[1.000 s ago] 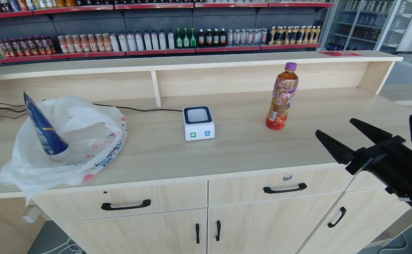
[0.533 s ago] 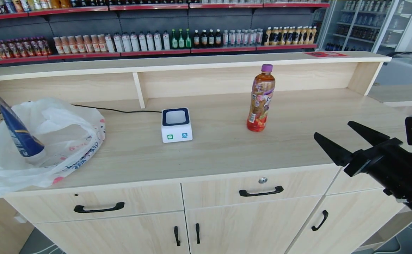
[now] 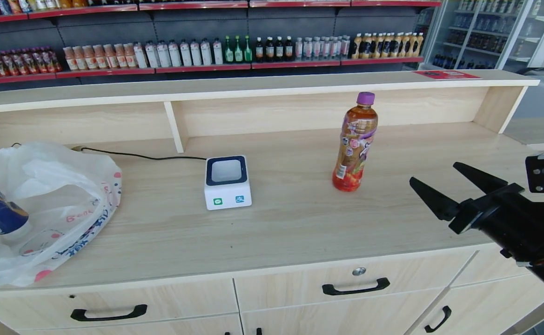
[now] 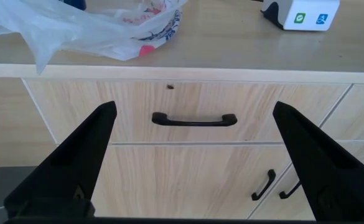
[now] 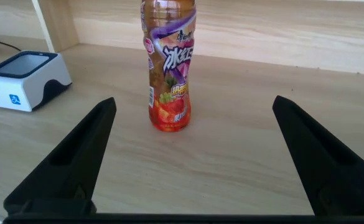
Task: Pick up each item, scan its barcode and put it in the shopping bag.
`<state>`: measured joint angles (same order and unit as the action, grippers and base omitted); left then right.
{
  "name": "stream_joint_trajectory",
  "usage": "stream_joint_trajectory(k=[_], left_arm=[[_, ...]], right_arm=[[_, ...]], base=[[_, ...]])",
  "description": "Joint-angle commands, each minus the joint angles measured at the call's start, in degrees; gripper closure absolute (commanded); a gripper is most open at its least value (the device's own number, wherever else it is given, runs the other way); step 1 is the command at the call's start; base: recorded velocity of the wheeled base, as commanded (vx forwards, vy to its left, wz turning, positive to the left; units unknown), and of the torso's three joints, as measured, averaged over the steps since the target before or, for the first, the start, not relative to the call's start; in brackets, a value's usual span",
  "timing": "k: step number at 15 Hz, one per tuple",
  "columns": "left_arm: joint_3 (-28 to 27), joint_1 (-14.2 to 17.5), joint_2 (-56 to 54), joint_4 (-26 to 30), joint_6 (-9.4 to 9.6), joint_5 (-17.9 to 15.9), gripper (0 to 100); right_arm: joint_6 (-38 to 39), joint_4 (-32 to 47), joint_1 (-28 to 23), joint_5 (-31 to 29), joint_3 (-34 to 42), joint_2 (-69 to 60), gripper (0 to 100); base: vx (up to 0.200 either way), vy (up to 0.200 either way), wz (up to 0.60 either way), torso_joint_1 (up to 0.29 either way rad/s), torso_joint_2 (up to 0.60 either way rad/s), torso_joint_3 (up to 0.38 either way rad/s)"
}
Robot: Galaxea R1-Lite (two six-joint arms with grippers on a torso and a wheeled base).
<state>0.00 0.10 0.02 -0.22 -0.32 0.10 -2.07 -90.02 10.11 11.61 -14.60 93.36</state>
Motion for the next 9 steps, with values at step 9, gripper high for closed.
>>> stream_joint_trajectory(k=[9], left_arm=[[0.00, -0.01, -0.02, -0.04, -0.03, -0.01, 0]], right_arm=[[-0.74, 0.02, 3.78, 2.28, -4.29, 8.25, 0]], base=[[0.000, 0.000, 0.00, 0.000, 0.00, 0.000]])
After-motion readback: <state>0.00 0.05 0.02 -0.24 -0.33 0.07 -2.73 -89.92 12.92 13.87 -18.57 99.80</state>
